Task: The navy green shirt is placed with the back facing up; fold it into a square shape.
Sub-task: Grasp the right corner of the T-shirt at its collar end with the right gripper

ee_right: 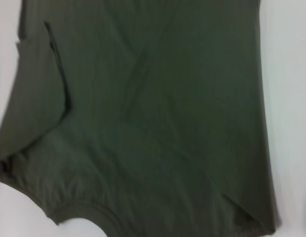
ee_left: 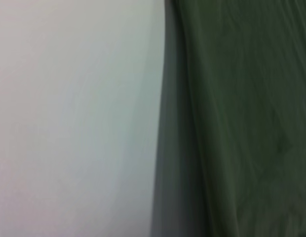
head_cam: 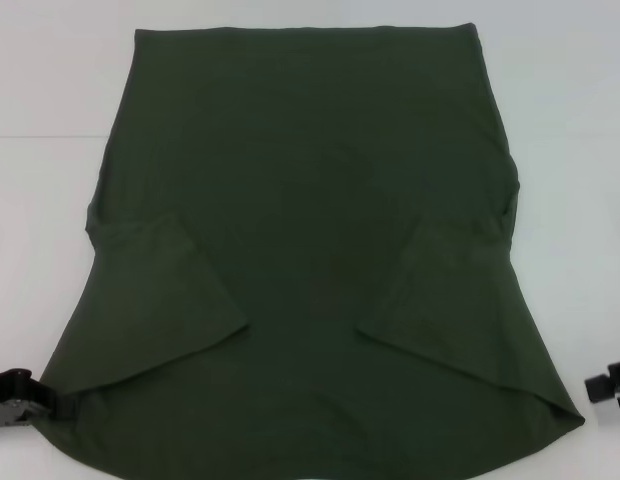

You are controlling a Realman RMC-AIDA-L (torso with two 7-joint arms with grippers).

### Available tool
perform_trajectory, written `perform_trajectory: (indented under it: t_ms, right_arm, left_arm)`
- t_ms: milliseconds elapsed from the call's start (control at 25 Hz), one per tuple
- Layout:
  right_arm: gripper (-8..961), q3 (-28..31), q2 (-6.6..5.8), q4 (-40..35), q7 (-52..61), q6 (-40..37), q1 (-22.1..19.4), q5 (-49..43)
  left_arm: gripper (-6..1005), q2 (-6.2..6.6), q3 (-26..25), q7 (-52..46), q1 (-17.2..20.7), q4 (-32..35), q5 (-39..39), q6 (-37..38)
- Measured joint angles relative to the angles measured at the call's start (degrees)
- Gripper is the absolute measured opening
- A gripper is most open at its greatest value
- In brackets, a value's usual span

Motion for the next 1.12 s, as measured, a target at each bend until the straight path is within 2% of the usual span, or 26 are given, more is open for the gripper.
perform_trajectory:
  t_ms: [240, 560, 1120]
  right_arm:
    - [769, -0.16, 1.93, 0.06, -0.99, 3.85, 0.60, -6.06]
    - [768, -0.44, 3.06, 2.82, -2.85, 7.27, 1.82, -6.65]
    - [769, -3.00, 5.20, 3.25, -3.41, 10.25, 2.98, -6.63]
  left_arm:
    - [44, -0.12, -0.29, 0.09, 0.07, -0.09, -0.02, -0.17]
    - [44, -0.26, -0.31, 0.12, 0.07, -0.08, -0.02, -0.37]
    - [45, -0.39, -0.31, 0.14, 0.15, -0.01, -0.11, -0.68]
